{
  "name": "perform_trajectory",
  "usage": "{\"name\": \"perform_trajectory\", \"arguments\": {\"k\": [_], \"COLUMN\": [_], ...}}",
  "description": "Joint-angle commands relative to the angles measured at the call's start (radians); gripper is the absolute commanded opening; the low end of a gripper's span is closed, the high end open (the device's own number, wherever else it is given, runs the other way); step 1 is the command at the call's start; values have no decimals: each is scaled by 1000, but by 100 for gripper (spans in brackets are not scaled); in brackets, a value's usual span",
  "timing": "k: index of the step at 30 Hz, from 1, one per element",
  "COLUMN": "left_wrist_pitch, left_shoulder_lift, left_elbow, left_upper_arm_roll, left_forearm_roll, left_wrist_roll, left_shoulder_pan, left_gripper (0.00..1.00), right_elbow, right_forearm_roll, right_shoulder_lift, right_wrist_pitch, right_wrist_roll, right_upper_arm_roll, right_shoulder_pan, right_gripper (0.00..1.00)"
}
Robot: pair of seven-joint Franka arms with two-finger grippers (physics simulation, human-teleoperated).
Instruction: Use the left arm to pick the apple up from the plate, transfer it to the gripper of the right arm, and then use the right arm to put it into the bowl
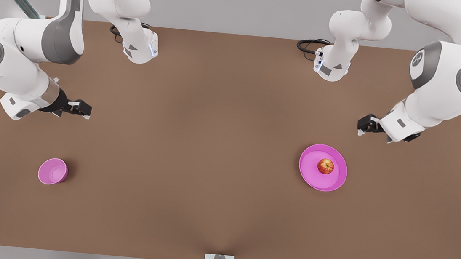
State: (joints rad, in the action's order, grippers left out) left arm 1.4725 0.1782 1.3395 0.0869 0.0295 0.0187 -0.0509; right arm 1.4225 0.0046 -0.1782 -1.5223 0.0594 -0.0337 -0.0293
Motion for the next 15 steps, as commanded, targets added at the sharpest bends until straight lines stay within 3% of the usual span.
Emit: {"name": "perform_trajectory", "arguments": {"k": [1, 3, 5, 7, 15], "left_wrist_pitch": [37, 204, 618, 928, 1266], "left_shoulder_lift": [3, -40, -66, -23, 115], "left_elbow": [1, 201, 516, 690, 857], "left_upper_arm_roll": [0, -1, -3, -3, -6], "left_forearm_roll": [0, 4, 6, 10, 9], "left_wrist_roll": [29, -17, -111, -143, -175], "left_shoulder_pan": [0, -7, -14, -3, 37], "left_gripper": [100, 100, 100, 100, 100], "right_elbow": [0, 0, 0, 0, -5], "right_forearm_roll": [0, 0, 0, 0, 0], "right_shoulder_lift": [0, 0, 0, 0, 0], "right_wrist_pitch": [-4, -6, -4, -4, -15], "right_wrist_roll": [36, 36, 34, 34, 20], "right_upper_arm_roll": [0, 0, 0, 0, 0], "right_shoulder_pan": [0, 2, 2, 2, 2], "right_gripper": [100, 100, 100, 100, 100]}}
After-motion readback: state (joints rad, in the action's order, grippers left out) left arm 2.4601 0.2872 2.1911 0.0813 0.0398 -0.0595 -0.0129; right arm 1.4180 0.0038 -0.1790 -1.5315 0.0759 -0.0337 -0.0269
